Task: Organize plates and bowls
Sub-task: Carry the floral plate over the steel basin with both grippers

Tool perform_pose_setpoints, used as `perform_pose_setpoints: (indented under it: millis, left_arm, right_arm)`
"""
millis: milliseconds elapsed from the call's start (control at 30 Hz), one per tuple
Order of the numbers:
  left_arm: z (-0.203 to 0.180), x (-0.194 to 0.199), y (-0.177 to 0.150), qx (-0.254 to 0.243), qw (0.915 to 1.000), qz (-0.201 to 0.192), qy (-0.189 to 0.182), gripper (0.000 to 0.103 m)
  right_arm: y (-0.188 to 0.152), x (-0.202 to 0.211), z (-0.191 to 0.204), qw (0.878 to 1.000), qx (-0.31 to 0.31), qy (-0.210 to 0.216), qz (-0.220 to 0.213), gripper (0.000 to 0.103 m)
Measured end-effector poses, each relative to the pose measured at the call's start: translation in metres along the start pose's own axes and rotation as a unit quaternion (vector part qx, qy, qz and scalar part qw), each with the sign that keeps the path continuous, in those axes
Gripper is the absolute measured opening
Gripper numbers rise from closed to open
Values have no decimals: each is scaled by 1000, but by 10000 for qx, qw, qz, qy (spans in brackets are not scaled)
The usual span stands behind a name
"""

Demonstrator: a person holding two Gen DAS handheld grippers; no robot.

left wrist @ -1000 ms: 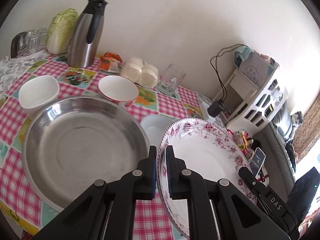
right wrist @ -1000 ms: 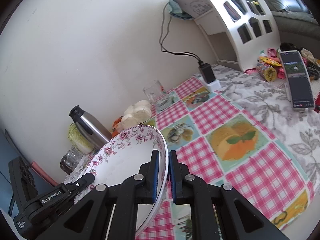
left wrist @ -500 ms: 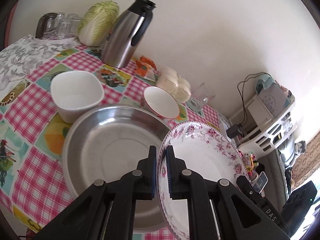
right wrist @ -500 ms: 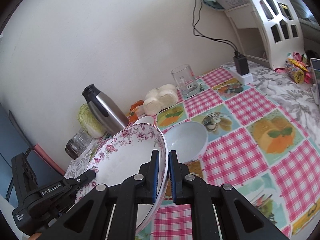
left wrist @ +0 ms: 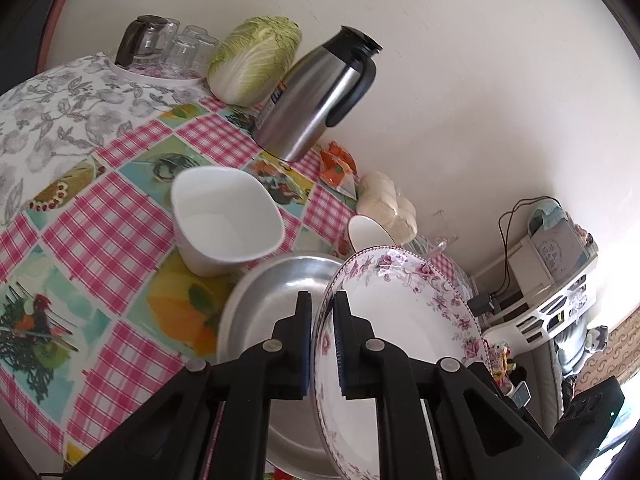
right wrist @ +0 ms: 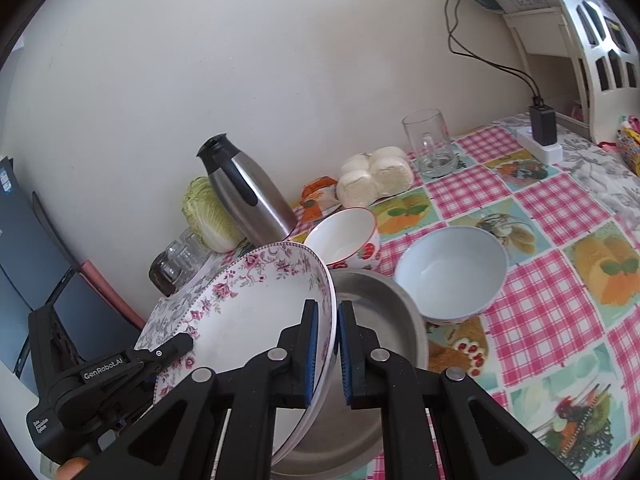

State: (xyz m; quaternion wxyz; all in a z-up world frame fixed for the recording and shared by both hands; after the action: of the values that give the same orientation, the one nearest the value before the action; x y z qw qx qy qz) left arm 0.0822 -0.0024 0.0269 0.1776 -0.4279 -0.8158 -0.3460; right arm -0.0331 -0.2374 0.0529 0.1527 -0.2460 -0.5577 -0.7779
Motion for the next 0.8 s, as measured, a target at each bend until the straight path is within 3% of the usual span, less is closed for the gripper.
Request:
perform_pose_setpoints:
  millis: [433, 800]
  left_arm:
    - [11, -11, 14, 75, 9999, -24, 63, 10]
    - [13, -44, 5, -17, 9988, 251, 426, 10]
  right_arm:
    - [4, -24, 11, 9999, 49, 113, 109, 11]
    - [-7, -46, -8, 9989, -21, -112, 453, 11]
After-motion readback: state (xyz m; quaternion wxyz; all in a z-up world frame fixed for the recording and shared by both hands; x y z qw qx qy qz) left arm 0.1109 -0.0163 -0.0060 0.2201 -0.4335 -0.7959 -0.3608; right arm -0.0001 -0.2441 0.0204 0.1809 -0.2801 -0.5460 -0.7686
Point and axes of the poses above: each gripper's, at about its wrist camera, not at the fingertips, and x roughly against the way its jaws point, z to its left, y to its top, the point moved 1 cm from there along -x, roughly the way its jaws point, and after that the axes turned 13 degrees about x, right-handed, at the moved point
